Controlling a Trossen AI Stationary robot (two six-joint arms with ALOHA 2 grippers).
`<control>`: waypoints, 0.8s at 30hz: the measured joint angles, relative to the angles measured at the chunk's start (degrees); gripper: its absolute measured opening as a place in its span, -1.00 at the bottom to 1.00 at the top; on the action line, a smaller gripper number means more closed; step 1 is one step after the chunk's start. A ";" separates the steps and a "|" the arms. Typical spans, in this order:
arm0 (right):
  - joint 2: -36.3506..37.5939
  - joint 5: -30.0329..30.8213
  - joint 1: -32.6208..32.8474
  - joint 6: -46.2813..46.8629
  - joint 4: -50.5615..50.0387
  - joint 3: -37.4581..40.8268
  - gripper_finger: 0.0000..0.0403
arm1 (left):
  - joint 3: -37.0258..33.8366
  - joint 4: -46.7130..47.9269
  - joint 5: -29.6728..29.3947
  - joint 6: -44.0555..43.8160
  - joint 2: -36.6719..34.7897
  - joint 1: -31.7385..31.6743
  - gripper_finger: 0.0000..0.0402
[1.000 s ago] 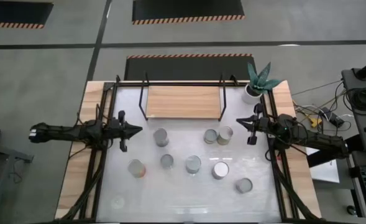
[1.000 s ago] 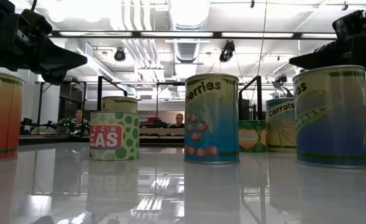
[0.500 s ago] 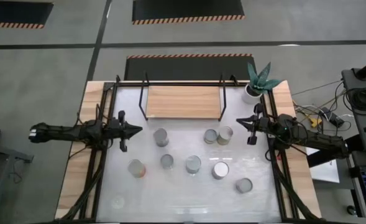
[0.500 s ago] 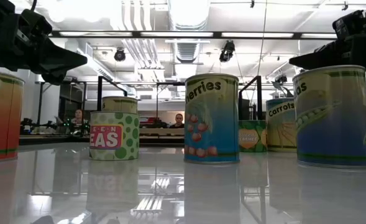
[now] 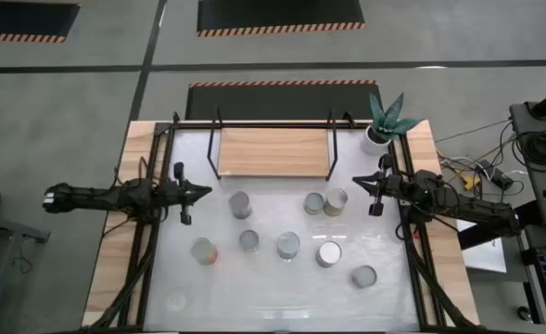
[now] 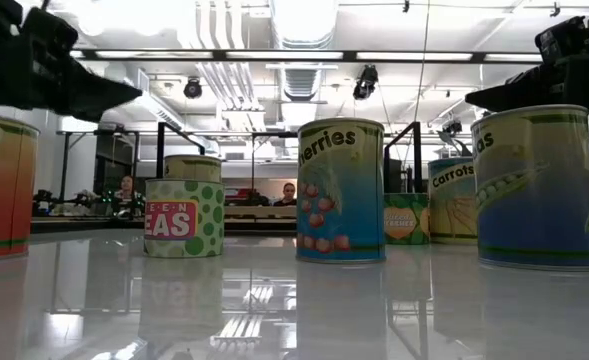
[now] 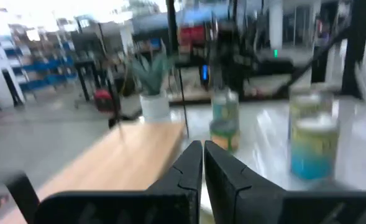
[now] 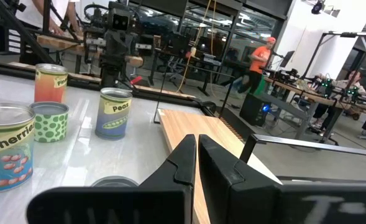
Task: Pick and place cans onto a shelf
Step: Put the canned pineapple on the shelf
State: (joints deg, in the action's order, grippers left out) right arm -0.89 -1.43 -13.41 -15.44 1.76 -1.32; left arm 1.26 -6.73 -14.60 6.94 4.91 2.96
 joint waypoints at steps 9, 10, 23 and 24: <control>-0.02 -0.22 0.02 11.03 0.18 0.00 -0.96 | 0.04 -20.41 -0.82 -32.55 0.06 -0.02 -1.00; -0.02 -0.09 0.02 14.39 0.19 0.00 -0.96 | 0.04 -22.47 -1.71 -33.81 0.08 -0.04 -1.00; -0.02 -0.07 0.02 23.69 1.04 0.00 -0.96 | 1.38 -35.39 -5.43 -30.20 6.82 -0.07 -1.00; -0.02 -0.04 0.02 24.82 1.06 0.01 -0.96 | 2.17 -35.45 -5.90 -30.61 8.59 -0.07 -1.00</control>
State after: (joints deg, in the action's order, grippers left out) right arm -0.91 -1.48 -13.39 9.38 2.82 -1.31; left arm 3.43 -42.18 -20.50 -23.67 13.50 2.90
